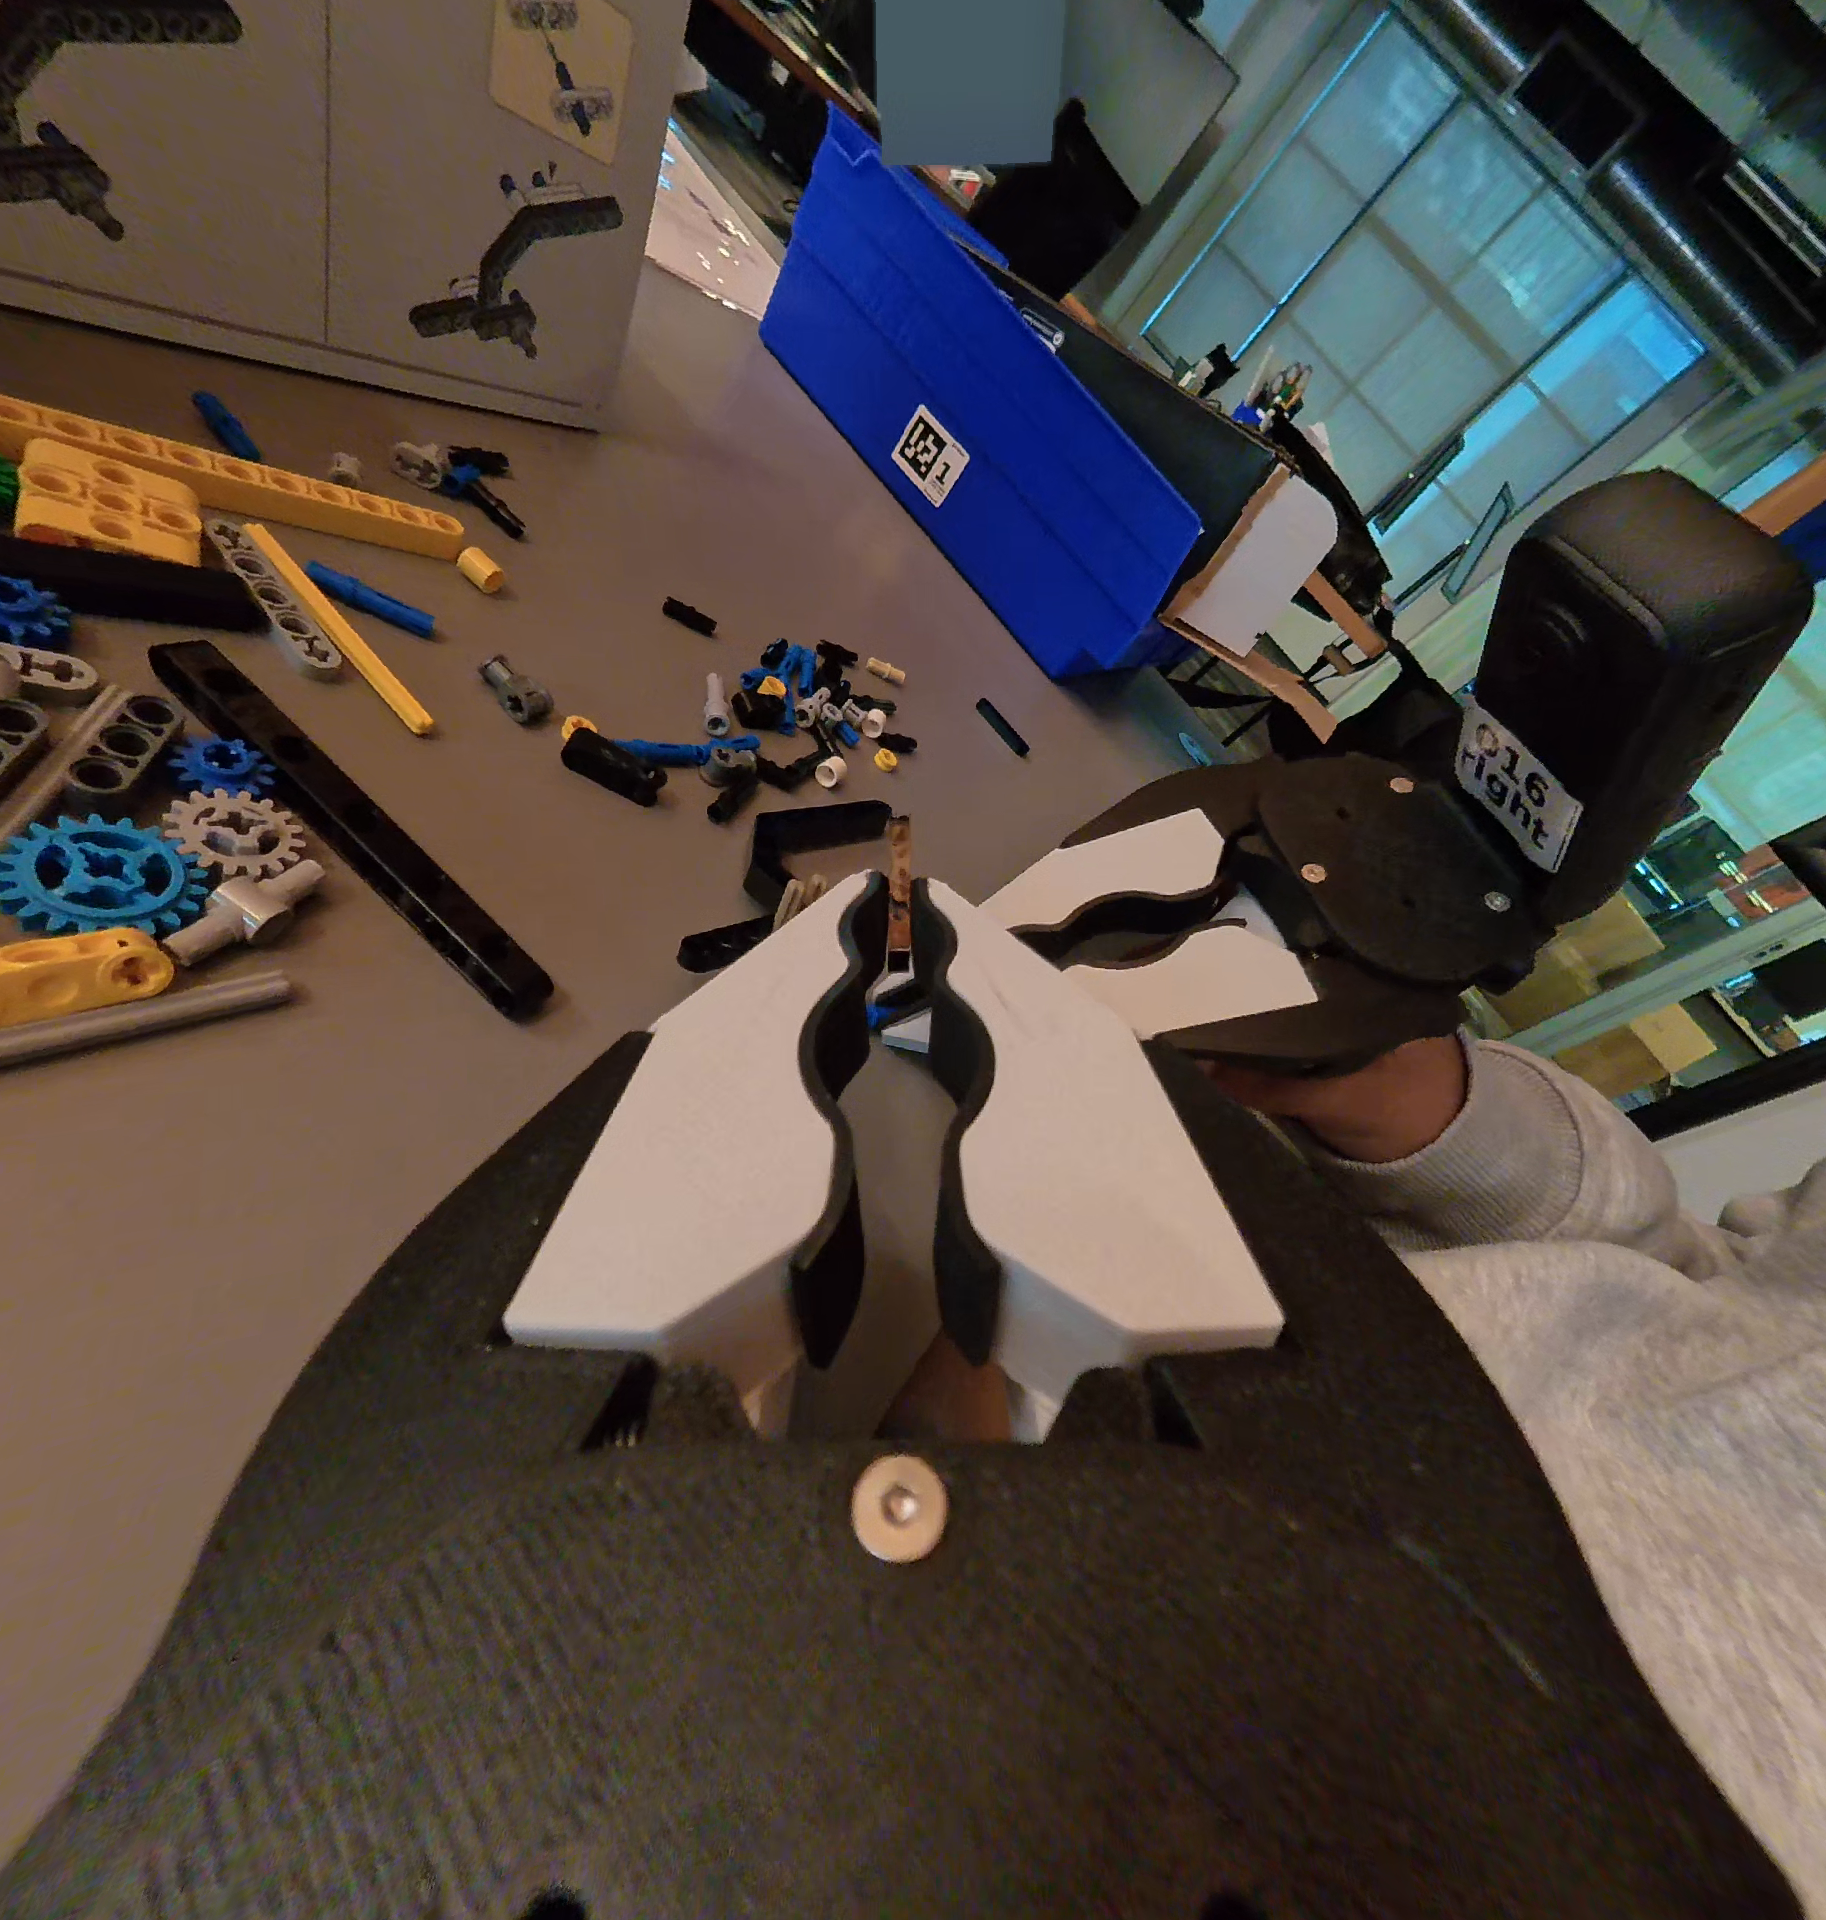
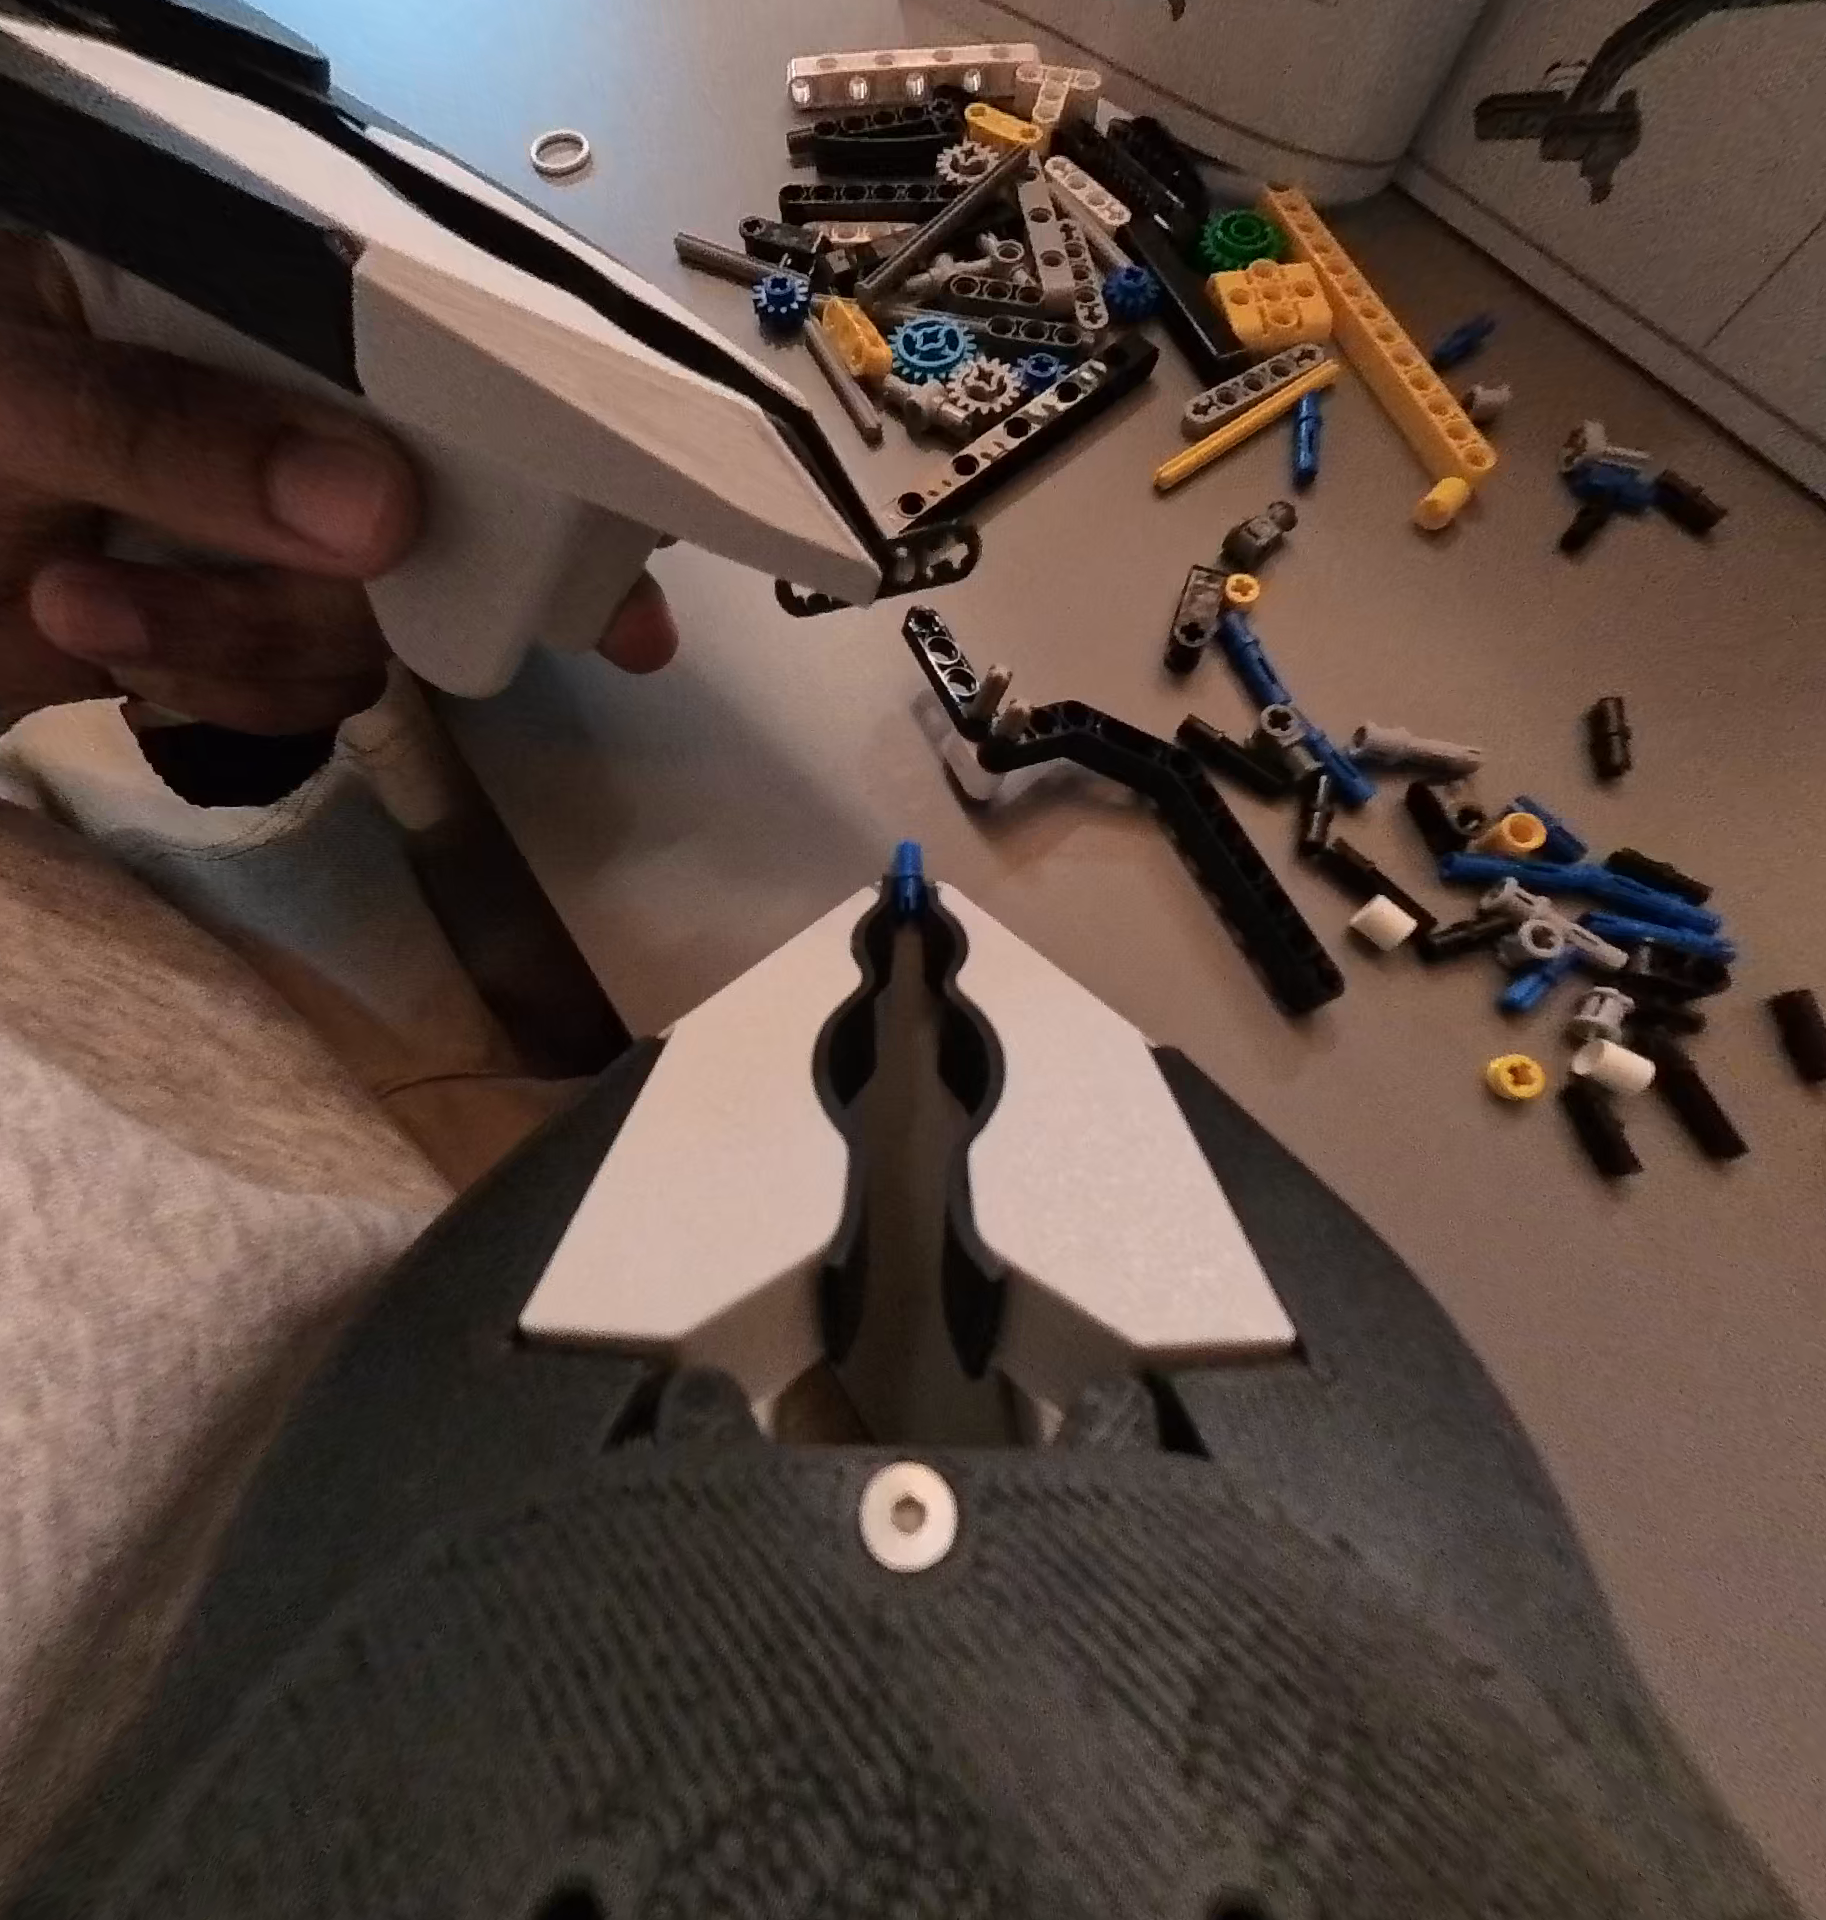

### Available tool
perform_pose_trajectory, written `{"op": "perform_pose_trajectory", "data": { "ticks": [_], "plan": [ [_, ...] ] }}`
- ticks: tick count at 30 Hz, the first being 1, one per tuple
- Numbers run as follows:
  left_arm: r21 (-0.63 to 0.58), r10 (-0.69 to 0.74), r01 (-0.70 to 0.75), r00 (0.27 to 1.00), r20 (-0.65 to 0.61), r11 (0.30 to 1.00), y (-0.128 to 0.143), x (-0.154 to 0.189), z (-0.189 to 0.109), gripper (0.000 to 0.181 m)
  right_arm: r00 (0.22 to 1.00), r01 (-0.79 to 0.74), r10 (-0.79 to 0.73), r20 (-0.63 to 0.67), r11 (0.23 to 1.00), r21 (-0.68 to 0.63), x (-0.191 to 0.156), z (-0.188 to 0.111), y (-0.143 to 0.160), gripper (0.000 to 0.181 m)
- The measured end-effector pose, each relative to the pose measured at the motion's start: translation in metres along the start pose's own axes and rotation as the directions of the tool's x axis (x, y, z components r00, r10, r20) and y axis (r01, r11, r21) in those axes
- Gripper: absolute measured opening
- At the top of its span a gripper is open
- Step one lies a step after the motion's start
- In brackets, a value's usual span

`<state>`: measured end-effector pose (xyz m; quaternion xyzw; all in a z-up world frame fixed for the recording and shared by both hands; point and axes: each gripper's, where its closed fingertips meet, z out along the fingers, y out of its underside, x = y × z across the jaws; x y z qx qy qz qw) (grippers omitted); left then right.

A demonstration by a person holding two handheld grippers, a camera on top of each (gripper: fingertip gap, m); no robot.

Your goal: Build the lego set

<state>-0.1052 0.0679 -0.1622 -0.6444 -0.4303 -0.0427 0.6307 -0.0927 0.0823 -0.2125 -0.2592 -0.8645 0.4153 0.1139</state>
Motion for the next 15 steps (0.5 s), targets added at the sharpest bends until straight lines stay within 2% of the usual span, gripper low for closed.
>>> {"op": "perform_pose_trajectory", "data": {
  "ticks": [3,10,15],
  "plan": [
    [-0.01,0.004,-0.004,1.0,0.008,1.0,0.001,-0.001,0.0,0.002,1.0,-0.002,0.002,-0.004,1.0,0.017,0.002,-0.003,-0.002,0.003],
    [-0.062,0.052,-0.05,0.998,0.023,0.997,0.01,0.0,0.003,0.002,0.988,-0.14,0.12,0.1,0.965,0.223,0.002,-0.03,-0.037,0.002],
    [-0.097,0.126,-0.122,0.991,0.034,0.988,0.016,0.005,0.007,0.002,0.973,-0.208,0.178,0.147,0.952,0.226,0.004,-0.032,-0.036,0.003]
  ]
}}
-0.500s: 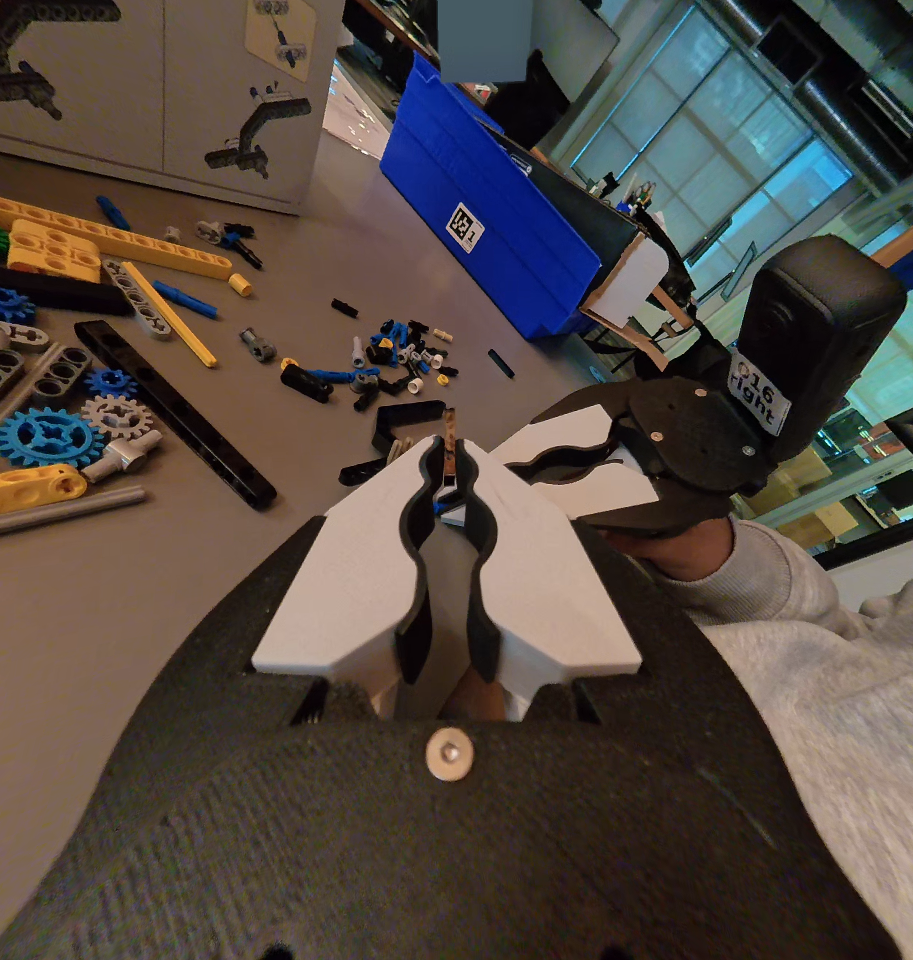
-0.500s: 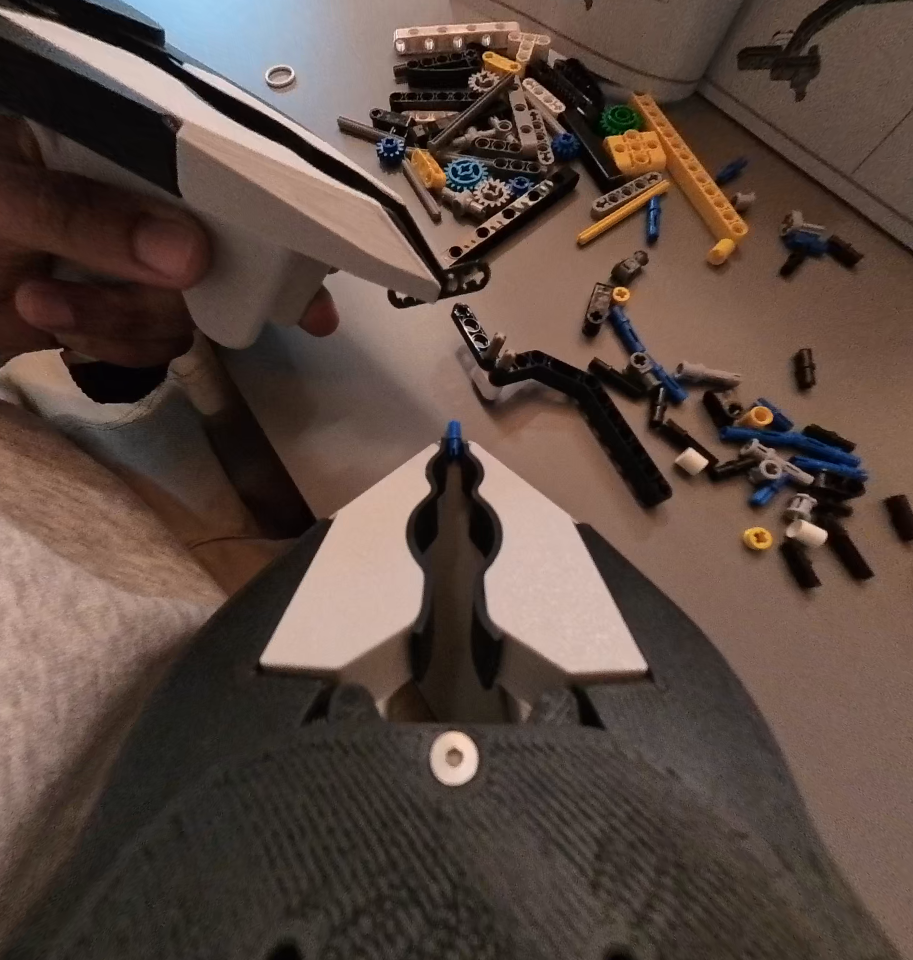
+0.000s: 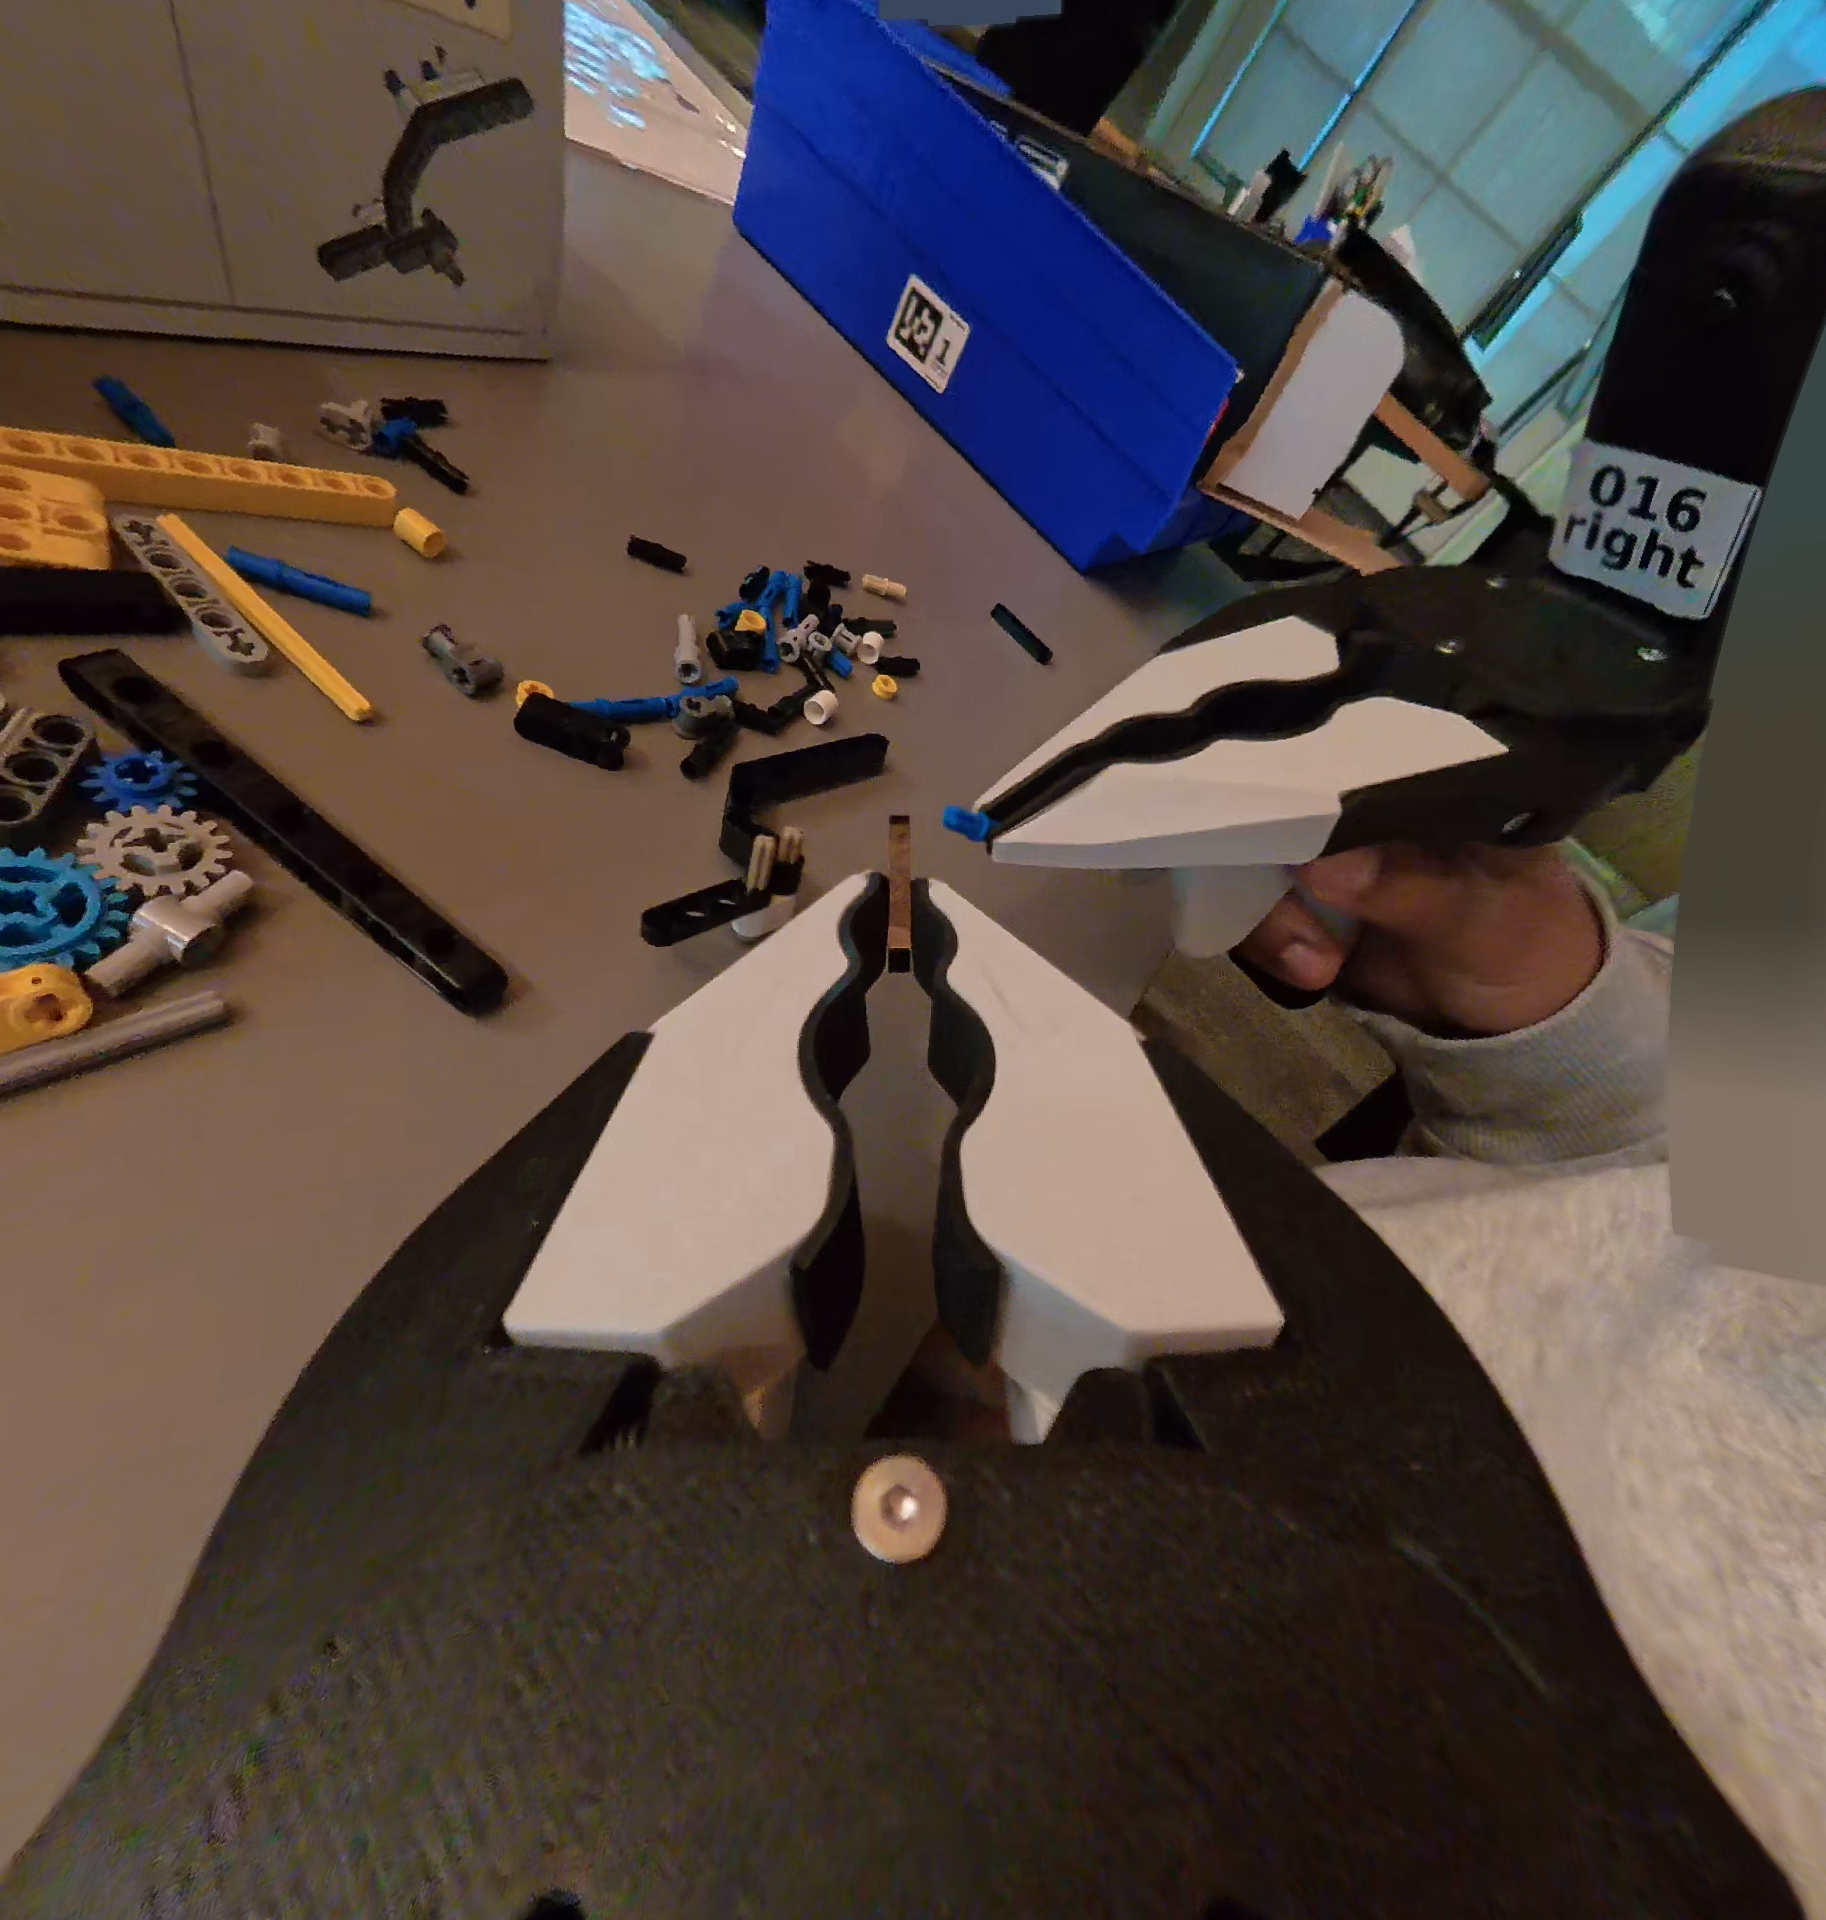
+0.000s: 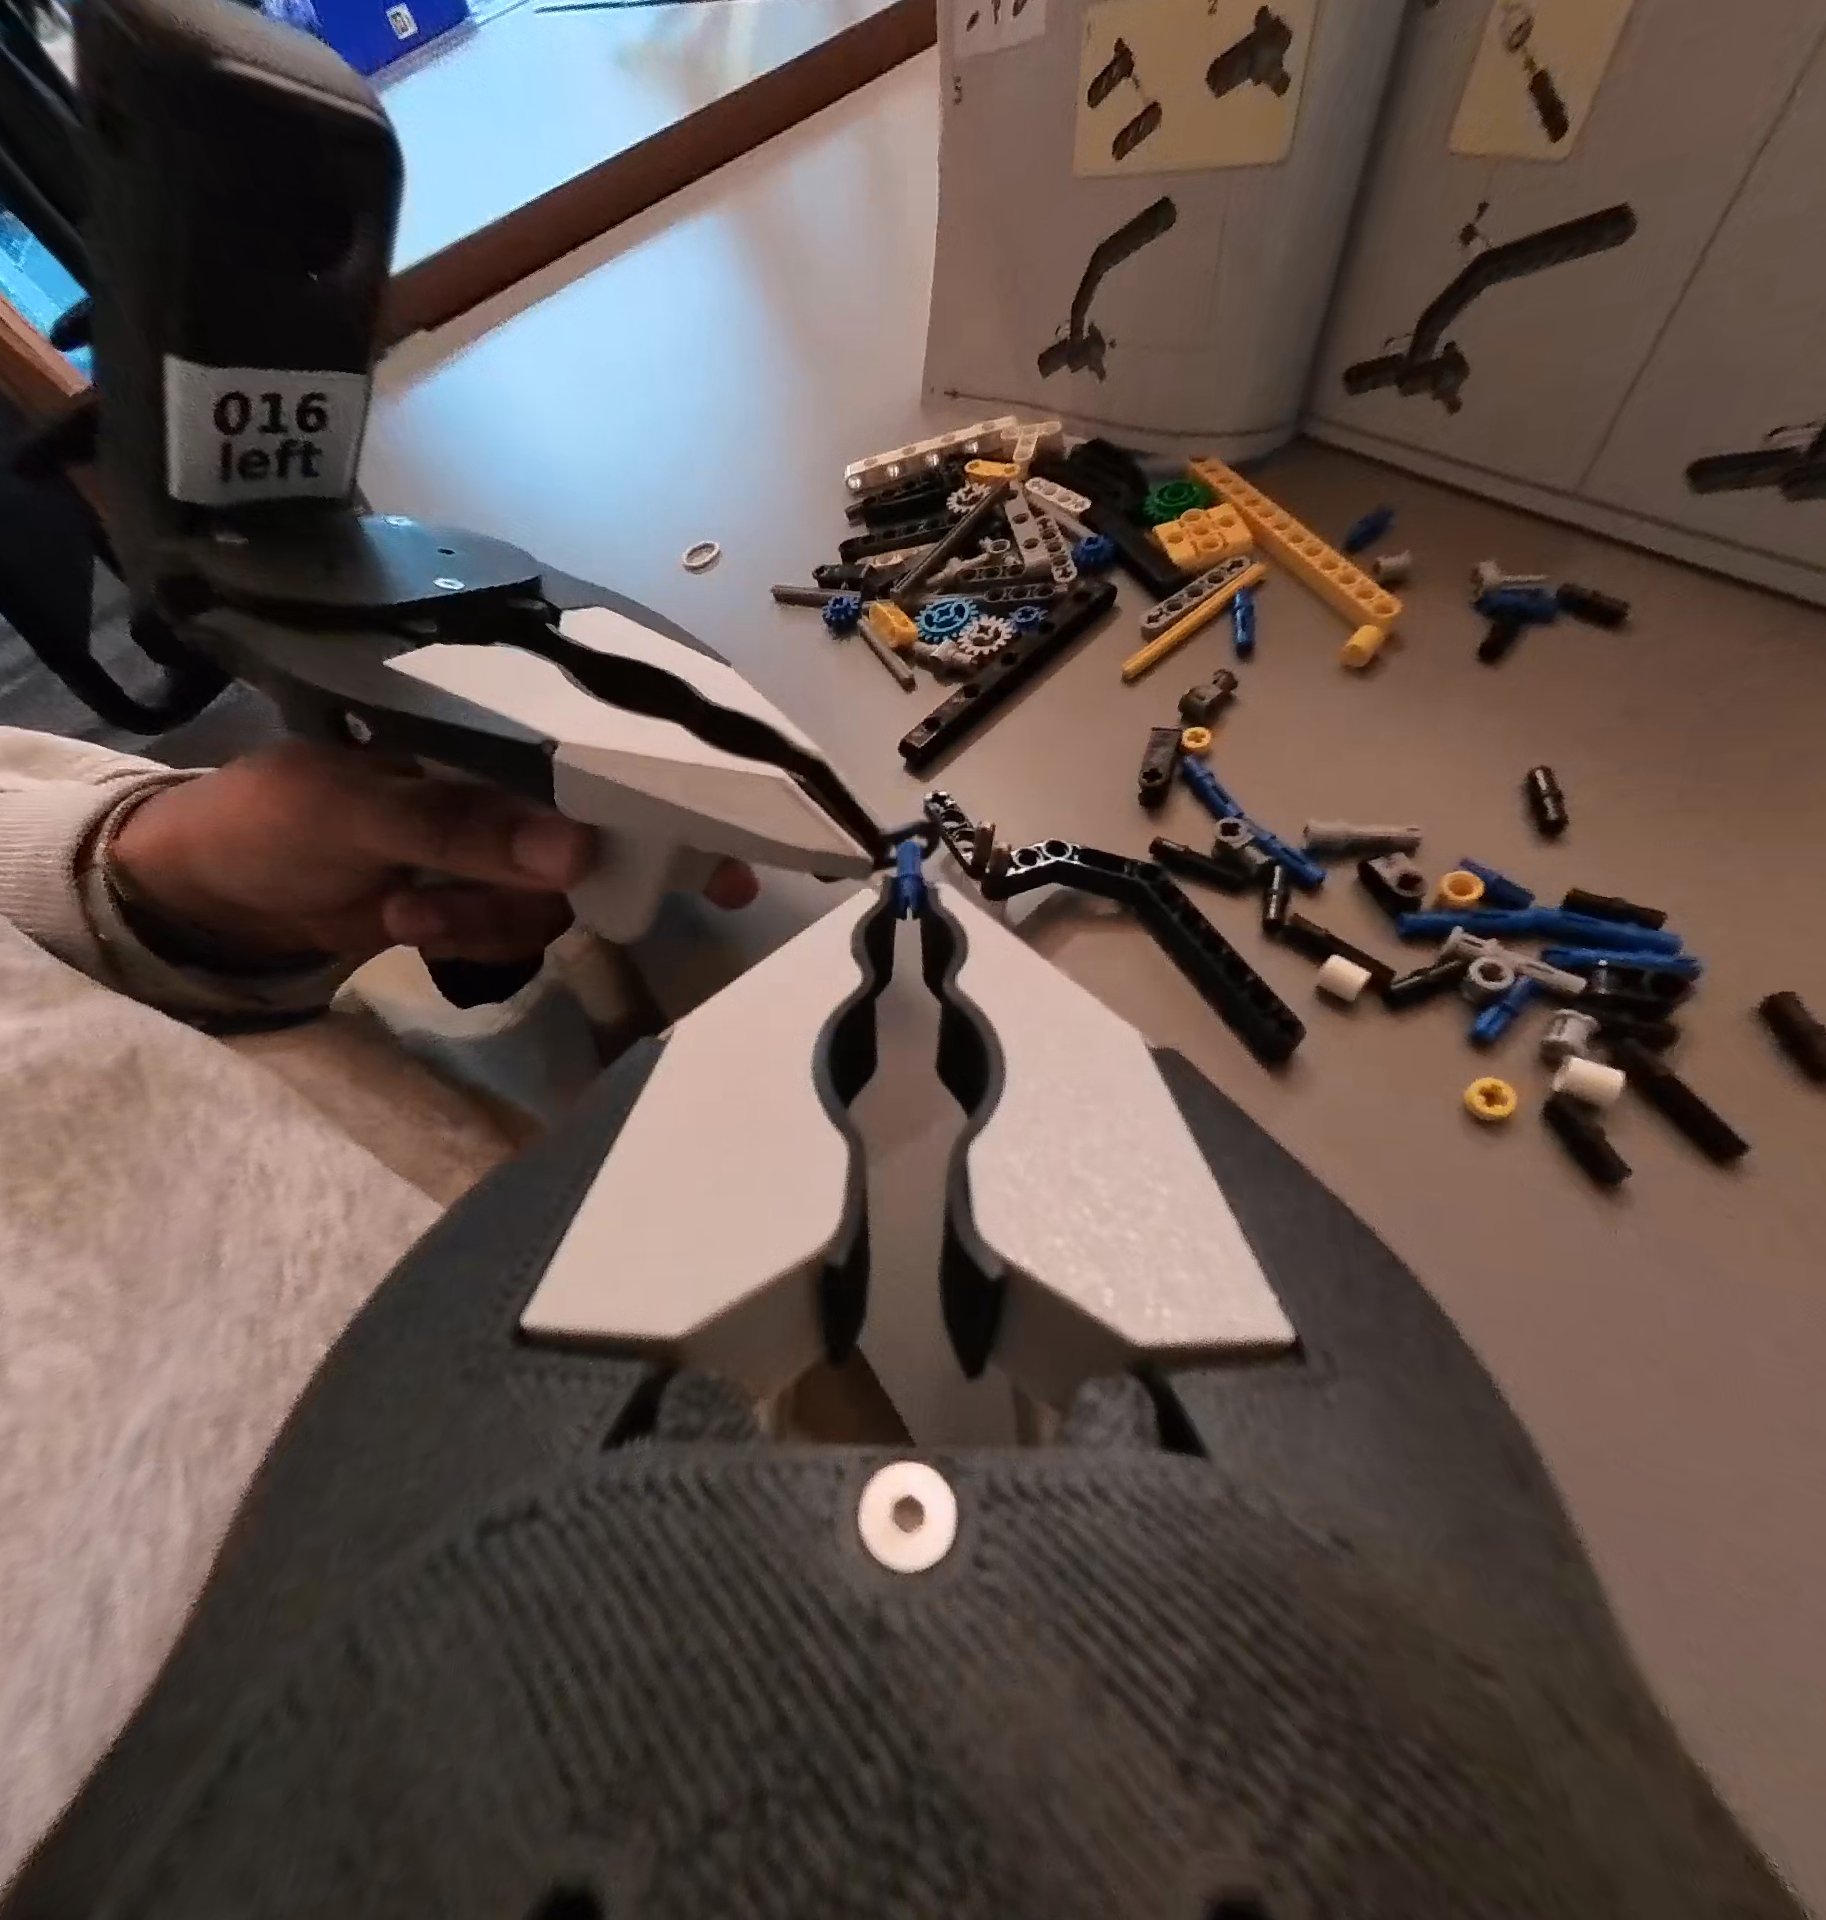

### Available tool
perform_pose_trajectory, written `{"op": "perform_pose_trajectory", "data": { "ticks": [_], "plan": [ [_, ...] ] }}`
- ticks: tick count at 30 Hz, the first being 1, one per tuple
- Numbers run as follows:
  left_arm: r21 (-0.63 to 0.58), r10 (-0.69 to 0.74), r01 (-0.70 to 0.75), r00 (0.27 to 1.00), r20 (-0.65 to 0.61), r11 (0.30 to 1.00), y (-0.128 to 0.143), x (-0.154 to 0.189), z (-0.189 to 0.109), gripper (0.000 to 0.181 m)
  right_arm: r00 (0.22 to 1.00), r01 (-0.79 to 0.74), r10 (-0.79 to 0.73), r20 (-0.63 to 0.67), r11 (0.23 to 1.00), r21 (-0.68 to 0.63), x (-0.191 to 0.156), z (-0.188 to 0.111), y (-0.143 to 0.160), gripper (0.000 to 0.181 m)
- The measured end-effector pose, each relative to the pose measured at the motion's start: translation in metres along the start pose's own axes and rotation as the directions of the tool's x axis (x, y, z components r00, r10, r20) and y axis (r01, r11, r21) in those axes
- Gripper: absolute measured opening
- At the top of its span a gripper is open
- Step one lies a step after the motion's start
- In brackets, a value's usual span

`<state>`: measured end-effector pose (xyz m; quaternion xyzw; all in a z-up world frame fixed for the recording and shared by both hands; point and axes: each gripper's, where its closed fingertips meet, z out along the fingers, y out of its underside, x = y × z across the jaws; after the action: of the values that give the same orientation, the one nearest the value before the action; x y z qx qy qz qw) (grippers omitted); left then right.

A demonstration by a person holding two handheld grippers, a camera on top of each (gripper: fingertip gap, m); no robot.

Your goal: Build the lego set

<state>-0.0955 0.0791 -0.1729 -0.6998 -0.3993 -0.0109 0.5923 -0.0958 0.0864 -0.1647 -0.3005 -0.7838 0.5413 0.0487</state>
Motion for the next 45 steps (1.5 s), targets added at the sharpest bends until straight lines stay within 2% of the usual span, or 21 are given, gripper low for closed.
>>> {"op": "perform_pose_trajectory", "data": {
  "ticks": [10,17,23,26,32,35,38,39,42,45],
  "plan": [
    [-0.042,0.087,-0.085,0.995,0.056,0.995,0.006,0.0,0.003,0.001,0.992,0.09,-0.098,-0.078,0.991,-0.094,0.002,0.006,0.011,0.003],
    [-0.144,0.276,-0.254,0.948,0.161,0.957,0.015,-0.004,0.004,0.002,0.981,0.136,-0.154,-0.115,0.979,-0.151,0.004,0.009,0.018,0.003],
    [-0.232,0.37,-0.319,0.901,0.227,0.919,0.022,-0.009,0.005,0.002,0.918,0.28,-0.338,-0.21,0.924,-0.261,0.005,0.015,0.025,0.003],
    [-0.24,0.355,-0.3,0.904,0.237,0.923,0.023,-0.009,0.004,0.002,0.89,0.314,-0.385,-0.242,0.905,-0.287,0.004,0.016,0.026,0.003],
    [-0.258,0.372,-0.316,0.905,0.207,0.913,0.026,-0.008,0.003,0.003,0.912,0.289,-0.35,-0.212,0.918,-0.272,0.003,0.016,0.029,0.002],
    [-0.299,0.438,-0.371,0.877,0.197,0.879,0.029,-0.008,0.002,0.002,0.936,0.257,-0.307,-0.174,0.931,-0.259,0.0,0.015,0.031,0.002],
    [-0.356,0.539,-0.448,0.813,0.22,0.82,0.033,-0.01,0.003,0.002,0.936,0.255,-0.31,-0.168,0.924,-0.286,0.001,0.016,0.036,0.002],
    [-0.36,0.54,-0.447,0.812,0.221,0.819,0.035,-0.01,0.004,0.002,0.931,0.263,-0.321,-0.174,0.92,-0.291,0.001,0.017,0.037,0.002],
    [-0.329,0.455,-0.379,0.869,0.196,0.865,0.033,-0.01,0.004,0.002,0.926,0.274,-0.328,-0.185,0.924,-0.269,0.0,0.017,0.036,0.002],
    [-0.348,0.476,-0.394,0.859,0.19,0.85,0.035,-0.01,0.004,0.003,0.93,0.27,-0.319,-0.182,0.93,-0.249,0.0,0.018,0.036,0.002]
  ]
}}
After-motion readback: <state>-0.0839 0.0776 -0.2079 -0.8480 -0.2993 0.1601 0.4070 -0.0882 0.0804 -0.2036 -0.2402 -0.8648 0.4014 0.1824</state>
